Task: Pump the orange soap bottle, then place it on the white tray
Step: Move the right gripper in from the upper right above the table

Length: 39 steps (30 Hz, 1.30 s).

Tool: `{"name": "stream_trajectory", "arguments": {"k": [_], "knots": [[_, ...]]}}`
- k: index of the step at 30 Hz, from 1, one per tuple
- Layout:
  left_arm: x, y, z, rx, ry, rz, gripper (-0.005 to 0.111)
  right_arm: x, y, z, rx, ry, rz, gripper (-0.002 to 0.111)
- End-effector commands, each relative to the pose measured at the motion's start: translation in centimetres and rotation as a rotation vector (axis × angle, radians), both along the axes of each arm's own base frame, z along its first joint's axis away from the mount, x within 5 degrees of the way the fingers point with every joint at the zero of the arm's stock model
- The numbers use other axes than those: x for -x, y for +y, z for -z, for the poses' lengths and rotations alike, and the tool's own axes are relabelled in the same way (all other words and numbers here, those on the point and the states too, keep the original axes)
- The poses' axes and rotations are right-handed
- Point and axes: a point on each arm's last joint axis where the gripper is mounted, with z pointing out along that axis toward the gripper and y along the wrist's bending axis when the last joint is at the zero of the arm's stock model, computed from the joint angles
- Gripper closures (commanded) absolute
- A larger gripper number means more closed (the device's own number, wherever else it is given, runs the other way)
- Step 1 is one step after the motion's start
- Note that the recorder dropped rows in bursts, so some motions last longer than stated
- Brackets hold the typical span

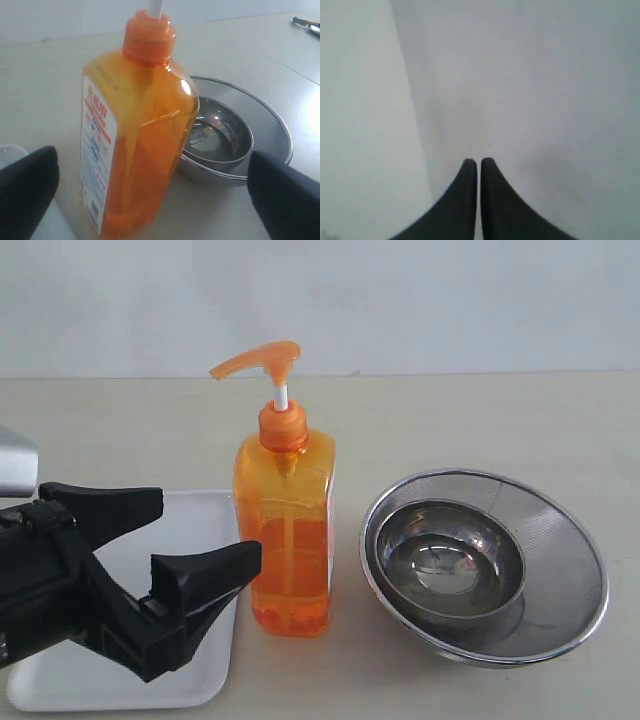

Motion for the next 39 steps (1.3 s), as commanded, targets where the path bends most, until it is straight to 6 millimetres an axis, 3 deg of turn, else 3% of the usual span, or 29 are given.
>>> {"name": "stream_trajectory", "arguments": {"k": [1,5,8,14,18,23,27,35,39], "knots": [[0.1,0.1,0.0,0.011,0.005,-0.003,0.012,-3.8,2.9,-1.8,0.126,0.165,-0.328,0.108],[0.1,0.1,0.0,0.011,0.005,-0.003,0.012,-8.4,3.9,-1.7,0.081,0.373,-0.453,0.108],[0.1,0.1,0.0,0.011,0.005,-0.003,0.012,-11.0,4.7,-1.3,0.141,0.425,-0.536,0.108],[0.1,0.1,0.0,0.011,0.005,-0.003,0.012,-14.4,6.0,-1.1,0.365,0.496,-0.682,0.108],[0.1,0.1,0.0,0.013,0.001,-0.004,0.012,-15.5,7.3,-2.4,0.394,0.529,-0.729,0.108],[0.1,0.1,0.0,0.013,0.001,-0.004,0.012,-15.2,10.3,-4.0,0.514,0.439,-0.811,0.108],[0.1,0.1,0.0,0.013,0.001,-0.005,0.012,-15.4,12.1,-4.7,0.514,0.441,-0.878,0.108],[0.1,0.1,0.0,0.013,0.001,-0.005,0.012,-16.8,13.1,-3.7,0.51,0.479,-0.878,0.108],[0.1,0.1,0.0,0.011,-0.001,-0.002,0.012,-16.8,15.2,-2.3,0.524,0.513,-0.925,0.108]]}}
